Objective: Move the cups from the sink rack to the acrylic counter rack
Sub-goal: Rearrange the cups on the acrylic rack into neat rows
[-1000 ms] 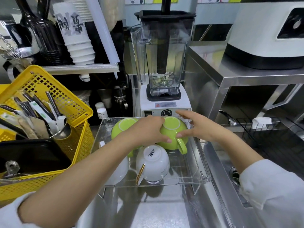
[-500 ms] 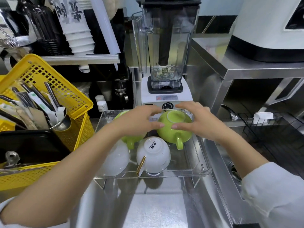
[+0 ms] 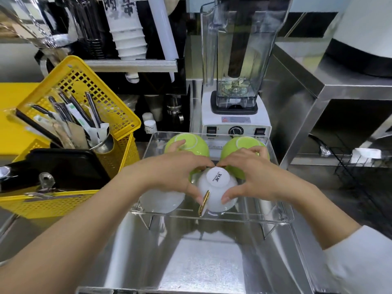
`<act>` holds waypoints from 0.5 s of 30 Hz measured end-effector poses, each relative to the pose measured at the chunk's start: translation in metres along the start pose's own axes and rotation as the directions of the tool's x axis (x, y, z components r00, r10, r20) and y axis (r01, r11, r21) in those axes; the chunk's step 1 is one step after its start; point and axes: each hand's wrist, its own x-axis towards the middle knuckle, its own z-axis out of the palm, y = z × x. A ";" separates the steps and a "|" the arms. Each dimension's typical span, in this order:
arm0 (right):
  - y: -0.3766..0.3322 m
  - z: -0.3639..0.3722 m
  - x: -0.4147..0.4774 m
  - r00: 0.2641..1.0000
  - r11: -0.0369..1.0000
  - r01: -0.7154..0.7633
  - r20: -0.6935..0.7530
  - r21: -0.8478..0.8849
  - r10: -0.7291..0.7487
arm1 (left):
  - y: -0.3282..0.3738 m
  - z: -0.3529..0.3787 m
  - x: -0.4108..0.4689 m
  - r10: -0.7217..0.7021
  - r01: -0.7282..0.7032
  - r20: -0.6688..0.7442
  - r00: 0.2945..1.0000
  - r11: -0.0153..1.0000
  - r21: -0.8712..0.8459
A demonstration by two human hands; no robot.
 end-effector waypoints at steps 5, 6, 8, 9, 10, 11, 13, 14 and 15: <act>0.007 -0.007 0.001 0.997 0.997 -0.011 0.072 0.076 0.006 | 0.002 0.011 0.002 0.014 -0.002 -0.166 0.986 0.998 0.068; 0.009 -0.008 0.000 0.996 0.996 -0.008 0.085 0.091 0.000 | 0.003 0.013 0.003 0.017 -0.001 -0.187 0.982 0.996 0.084; 0.012 -0.011 -0.002 0.994 0.994 -0.001 0.112 0.107 -0.011 | 0.005 0.016 0.004 0.024 -0.002 -0.216 0.976 0.995 0.102; 0.014 -0.011 -0.002 0.993 0.994 -0.003 0.121 0.107 -0.010 | 0.006 0.017 0.004 0.030 -0.007 -0.226 0.974 0.995 0.100; 0.014 -0.012 -0.003 0.992 0.994 -0.006 0.128 0.106 -0.007 | 0.007 0.018 0.004 0.038 -0.015 -0.233 0.972 0.995 0.097; 0.014 -0.013 -0.003 0.991 0.994 -0.009 0.136 0.104 -0.005 | 0.007 0.018 0.004 0.046 -0.024 -0.235 0.971 0.995 0.096; 0.011 -0.015 -0.004 0.988 0.995 -0.015 0.157 0.103 -0.001 | 0.005 0.017 0.004 0.055 -0.036 -0.232 0.971 0.996 0.086; 0.009 -0.016 -0.005 0.987 0.993 -0.022 0.160 0.112 0.003 | 0.004 0.015 0.002 0.061 -0.045 -0.238 0.969 0.996 0.071; 0.007 -0.019 -0.005 0.989 0.990 -0.035 0.149 0.134 0.015 | 0.001 0.012 0.000 0.067 -0.056 -0.258 0.964 0.997 0.050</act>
